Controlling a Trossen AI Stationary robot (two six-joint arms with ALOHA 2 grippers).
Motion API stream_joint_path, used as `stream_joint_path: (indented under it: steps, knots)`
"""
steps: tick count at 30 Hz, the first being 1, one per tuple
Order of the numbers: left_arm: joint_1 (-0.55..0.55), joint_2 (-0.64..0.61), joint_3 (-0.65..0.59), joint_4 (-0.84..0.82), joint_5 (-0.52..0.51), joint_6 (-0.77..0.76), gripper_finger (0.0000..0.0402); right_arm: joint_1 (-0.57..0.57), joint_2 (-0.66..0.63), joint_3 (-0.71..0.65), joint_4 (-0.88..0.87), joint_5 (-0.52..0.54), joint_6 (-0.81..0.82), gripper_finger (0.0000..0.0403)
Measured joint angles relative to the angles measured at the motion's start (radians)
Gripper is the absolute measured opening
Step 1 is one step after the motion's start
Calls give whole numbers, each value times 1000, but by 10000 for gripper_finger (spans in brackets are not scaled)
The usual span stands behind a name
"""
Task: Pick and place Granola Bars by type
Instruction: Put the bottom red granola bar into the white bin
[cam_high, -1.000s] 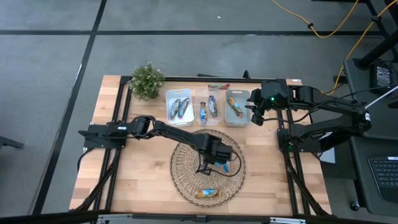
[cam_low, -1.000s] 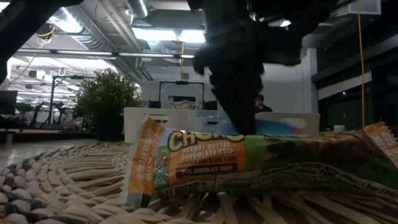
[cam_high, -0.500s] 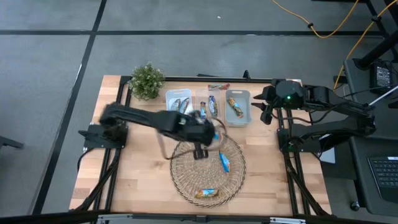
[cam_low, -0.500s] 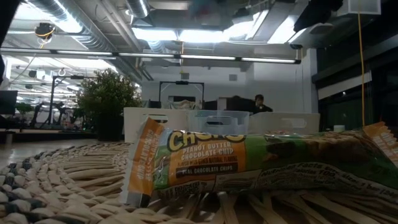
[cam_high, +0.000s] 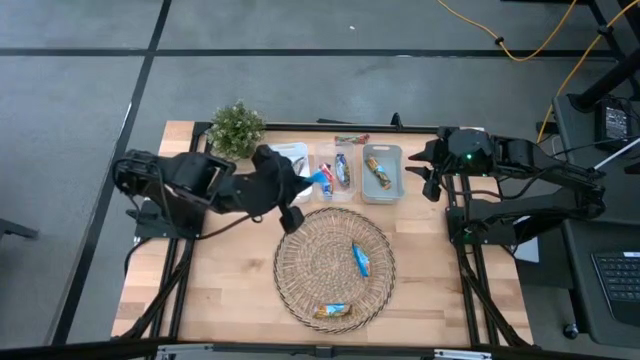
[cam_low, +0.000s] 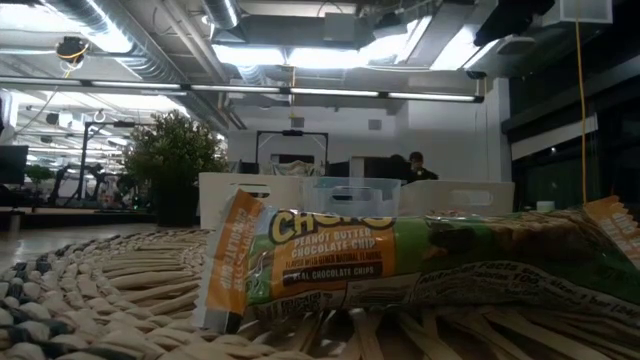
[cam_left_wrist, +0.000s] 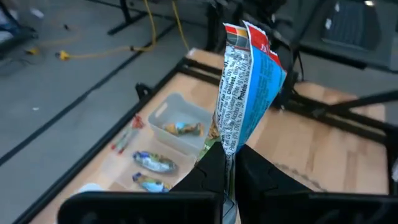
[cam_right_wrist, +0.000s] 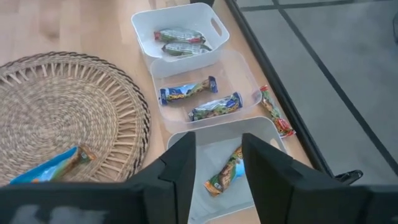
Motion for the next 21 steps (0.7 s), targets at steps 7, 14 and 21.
stream_joint_path:
  steps: [7, 14, 21]
  knots:
    - [50, -16, 0, 32, -71, 25, 6, 0, 0, 0, 1, 0, 1, 133]
    - [297, -67, 93, 41, 39, 208, 6, 0, 0, 0, 1, 0, 3, 133]
    - [546, -70, 213, 41, 291, 334, 7, 0, 0, 0, 1, 0, 5, 133]
